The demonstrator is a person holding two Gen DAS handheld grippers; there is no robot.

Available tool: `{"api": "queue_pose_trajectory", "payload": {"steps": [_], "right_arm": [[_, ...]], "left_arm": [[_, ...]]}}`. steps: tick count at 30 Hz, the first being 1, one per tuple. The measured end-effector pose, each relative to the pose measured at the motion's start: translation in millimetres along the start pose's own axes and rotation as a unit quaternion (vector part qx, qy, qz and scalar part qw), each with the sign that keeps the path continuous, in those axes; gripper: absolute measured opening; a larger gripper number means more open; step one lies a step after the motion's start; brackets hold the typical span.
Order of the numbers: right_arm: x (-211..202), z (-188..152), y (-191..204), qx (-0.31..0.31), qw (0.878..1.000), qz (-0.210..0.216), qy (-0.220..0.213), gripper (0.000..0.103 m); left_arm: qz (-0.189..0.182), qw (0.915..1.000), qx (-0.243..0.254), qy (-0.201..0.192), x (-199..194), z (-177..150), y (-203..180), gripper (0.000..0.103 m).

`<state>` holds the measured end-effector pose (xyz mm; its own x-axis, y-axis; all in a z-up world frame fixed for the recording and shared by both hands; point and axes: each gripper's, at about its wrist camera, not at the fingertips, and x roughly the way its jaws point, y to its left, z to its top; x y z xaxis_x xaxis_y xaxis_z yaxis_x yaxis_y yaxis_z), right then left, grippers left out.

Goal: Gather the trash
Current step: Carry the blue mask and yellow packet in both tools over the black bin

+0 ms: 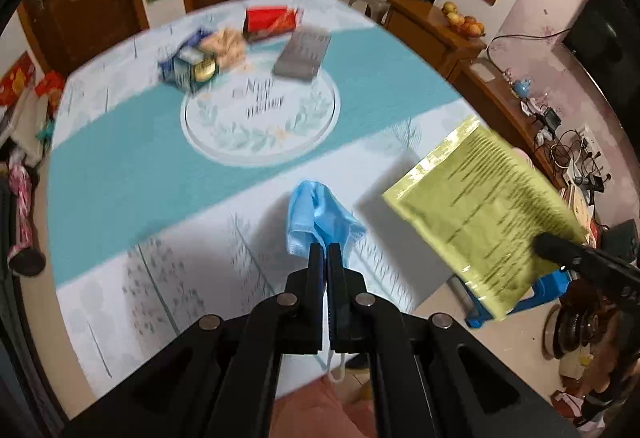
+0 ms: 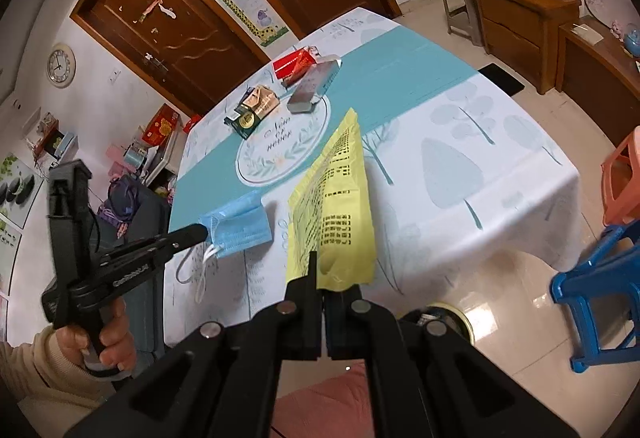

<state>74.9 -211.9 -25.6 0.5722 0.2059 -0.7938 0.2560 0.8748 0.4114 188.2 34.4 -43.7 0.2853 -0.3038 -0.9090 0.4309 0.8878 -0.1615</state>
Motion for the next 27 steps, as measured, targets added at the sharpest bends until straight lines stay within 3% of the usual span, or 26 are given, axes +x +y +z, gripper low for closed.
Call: {"api": "queue_pose_trajectory", "payload": {"steps": [4, 7, 12, 18, 24, 27], "right_arm": [[-7.7, -6.1, -4.7, 0.000, 1.000, -0.001, 0.000, 0.000], [-8.9, -6.3, -4.7, -0.003, 1.000, 0.000, 0.001, 0.000], [-6.7, -6.7, -6.2, -0.005, 1.000, 0.005, 0.005, 0.000], [2.5, -4.5, -5.8, -0.009, 1.000, 0.010, 0.014, 0.000], [8.3, -4.5, -11.4, 0.001, 1.000, 0.008, 0.020, 0.000], [8.8, -6.0, -15.7, 0.008, 1.000, 0.004, 0.023, 0.000]], "left_arm": [[-0.006, 0.9992, -0.027, 0.028, 9.2, -14.2, 11.8, 0.000], [-0.010, 0.9979, -0.042, 0.048, 17.3, -20.4, 19.3, 0.010], [-0.027, 0.9954, -0.064, 0.066, 24.1, -24.2, 26.9, 0.057], [-0.020, 0.9962, -0.038, 0.077, 31.8, -16.4, 18.3, 0.059], [-0.019, 0.9946, 0.018, 0.101, 52.0, -7.4, -9.0, 0.059], [0.000, 0.9919, 0.053, 0.116, 67.7, -5.5, -26.5, 0.059]]}}
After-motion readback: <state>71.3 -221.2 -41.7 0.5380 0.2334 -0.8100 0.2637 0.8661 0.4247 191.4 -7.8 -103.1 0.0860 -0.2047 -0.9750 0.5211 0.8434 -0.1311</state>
